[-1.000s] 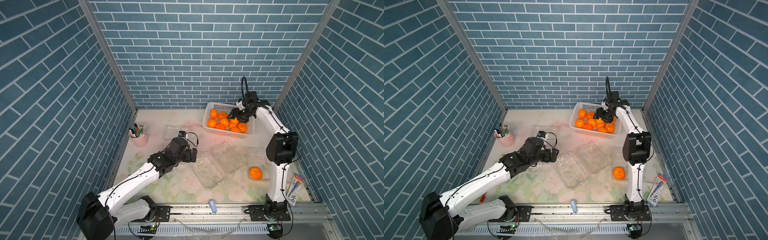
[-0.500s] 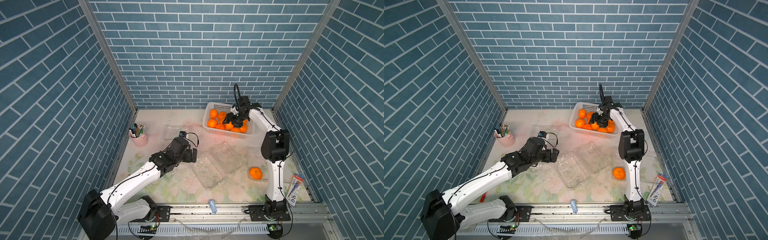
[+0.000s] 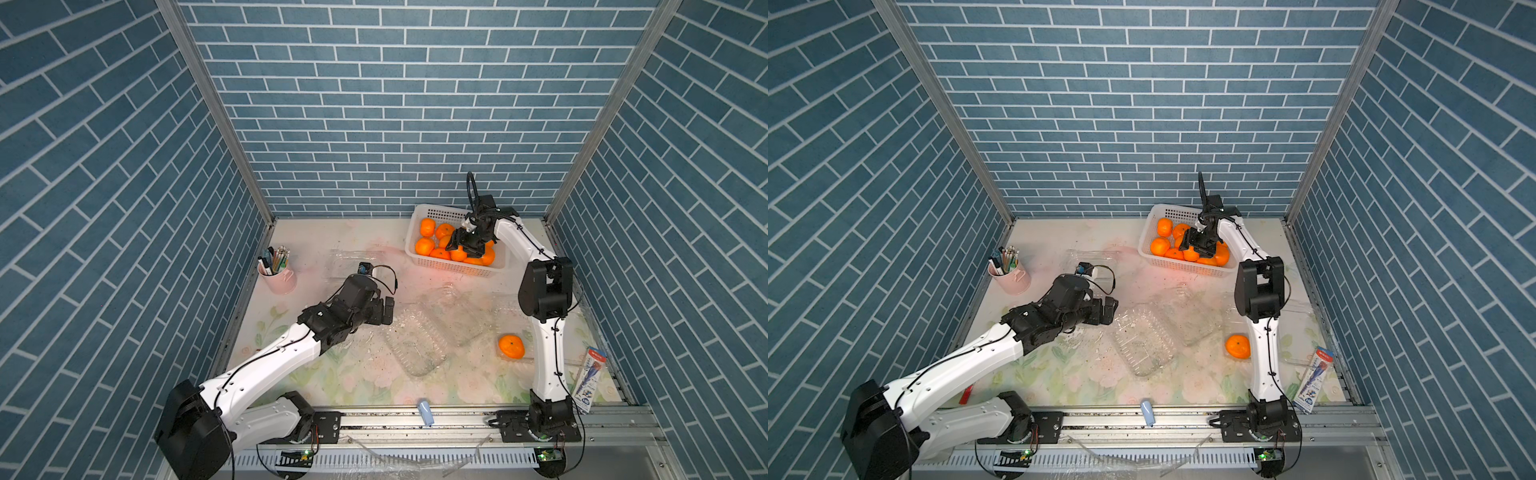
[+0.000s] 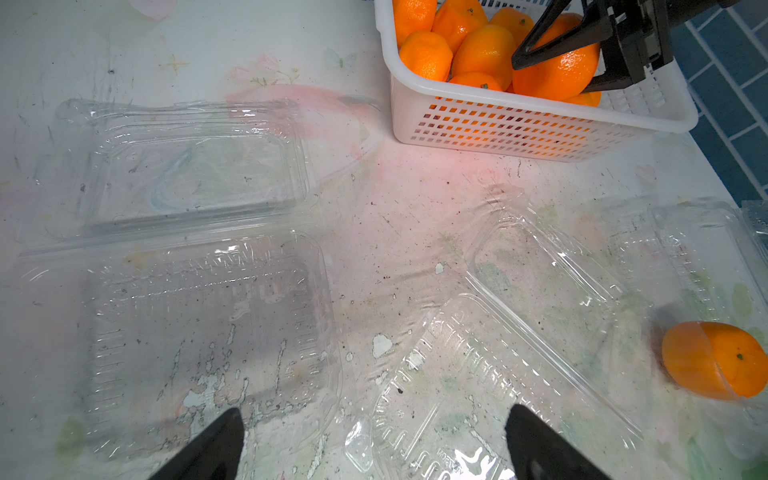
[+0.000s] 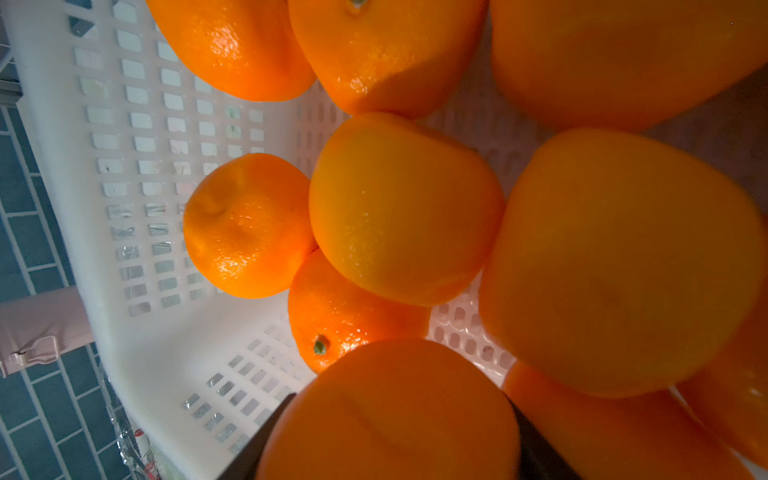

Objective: Take oranges out of containers
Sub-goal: Place the orange in the basket.

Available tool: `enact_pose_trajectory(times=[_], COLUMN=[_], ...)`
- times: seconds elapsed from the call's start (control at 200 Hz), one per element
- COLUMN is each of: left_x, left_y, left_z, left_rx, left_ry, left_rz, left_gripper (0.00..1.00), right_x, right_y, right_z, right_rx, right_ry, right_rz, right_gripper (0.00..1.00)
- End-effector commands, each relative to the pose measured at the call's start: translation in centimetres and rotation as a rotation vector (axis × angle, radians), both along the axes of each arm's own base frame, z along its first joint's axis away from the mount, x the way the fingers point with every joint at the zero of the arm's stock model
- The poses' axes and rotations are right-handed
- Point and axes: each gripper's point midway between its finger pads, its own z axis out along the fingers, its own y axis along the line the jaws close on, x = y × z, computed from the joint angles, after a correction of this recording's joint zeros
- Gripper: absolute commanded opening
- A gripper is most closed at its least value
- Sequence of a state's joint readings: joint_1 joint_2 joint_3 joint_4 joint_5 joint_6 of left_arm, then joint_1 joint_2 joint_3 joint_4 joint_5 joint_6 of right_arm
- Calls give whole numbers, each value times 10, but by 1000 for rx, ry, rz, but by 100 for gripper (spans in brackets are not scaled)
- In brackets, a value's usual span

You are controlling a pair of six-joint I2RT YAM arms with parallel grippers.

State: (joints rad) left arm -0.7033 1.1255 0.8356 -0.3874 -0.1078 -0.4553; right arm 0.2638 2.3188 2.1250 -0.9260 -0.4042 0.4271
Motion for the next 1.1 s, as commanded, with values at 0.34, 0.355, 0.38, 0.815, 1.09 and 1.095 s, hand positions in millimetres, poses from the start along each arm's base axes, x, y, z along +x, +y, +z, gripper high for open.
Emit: enact_pose_trajectory(times=[0.34,0.355,0.38,0.815,1.09,1.095], left_x=[-4,-4,-4,-5,-5,-6], left_y=[8,8,8,9,8,8], left_z=[5,5,5,7,7,7], left_rx=[2,1,0,-10,-14,-12], left_ry=[-20,-20,-20,-22,-19,-18], left_rz=[6,6,7,9,9,8], left_gripper=[99,99,99,99,99,99], right_x=[-10,-11,-12,-21,-21,-20], right_y=[-19,-19,-20,-17,11,11], right_z=[17,17,19,74,103,103], right_rx=[-99,-102,-105,-75,-3,-2], right_ry=[-16,-17,-22,-125,-211,-211], right_rz=[-6,-5,-4,31,88,88], right_gripper=[90,91,91,70,53,52])
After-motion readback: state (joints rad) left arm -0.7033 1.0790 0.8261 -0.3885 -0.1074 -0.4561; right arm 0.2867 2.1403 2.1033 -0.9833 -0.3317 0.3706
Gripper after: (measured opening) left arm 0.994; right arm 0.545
